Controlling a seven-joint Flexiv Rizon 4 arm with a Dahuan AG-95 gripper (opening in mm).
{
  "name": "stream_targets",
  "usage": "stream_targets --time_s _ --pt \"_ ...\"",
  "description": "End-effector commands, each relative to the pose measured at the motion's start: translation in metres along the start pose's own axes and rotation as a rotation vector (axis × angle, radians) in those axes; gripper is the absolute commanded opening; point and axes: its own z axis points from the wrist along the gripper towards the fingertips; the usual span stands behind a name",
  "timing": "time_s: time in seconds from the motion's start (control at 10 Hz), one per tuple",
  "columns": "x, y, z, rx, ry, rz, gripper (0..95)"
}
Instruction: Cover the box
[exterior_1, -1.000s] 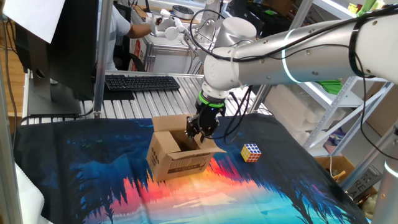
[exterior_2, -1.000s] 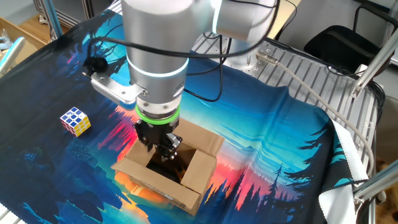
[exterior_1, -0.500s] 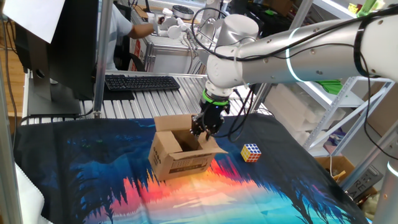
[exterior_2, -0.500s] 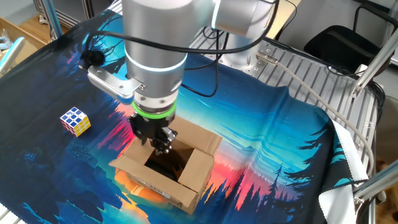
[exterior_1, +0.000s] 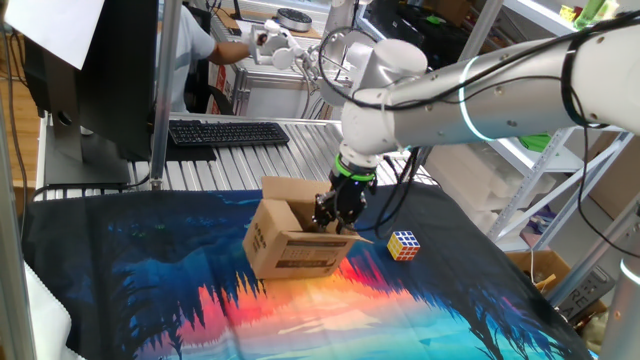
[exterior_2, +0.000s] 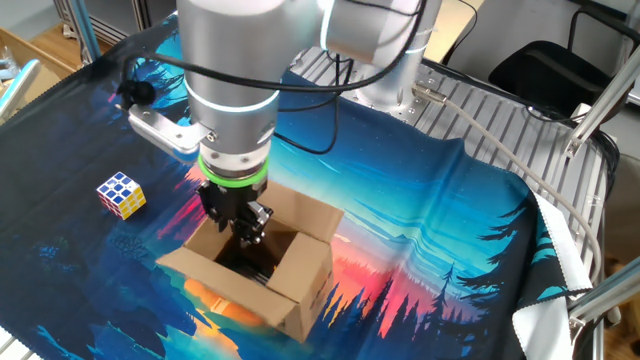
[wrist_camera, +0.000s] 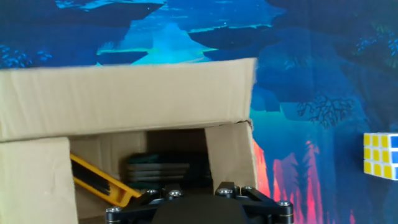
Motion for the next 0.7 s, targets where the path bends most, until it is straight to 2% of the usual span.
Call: stream_targets --time_s 0.1,0.3,0.4,0.5,0.7 --pt "-0.001 0.004 -0.005 0.005 0.027 0.026 38.0" --pt "-0.003 0.022 -0.027 0.007 0.086 0.096 38.0" --pt "-0.003 0.03 -0.037 0.007 0.102 0.121 38.0" --pt "-0.002 0.044 -0.055 0.016 0.125 0.16 38.0" --pt "0.004 0.061 -0.08 0.028 0.139 0.218 38.0"
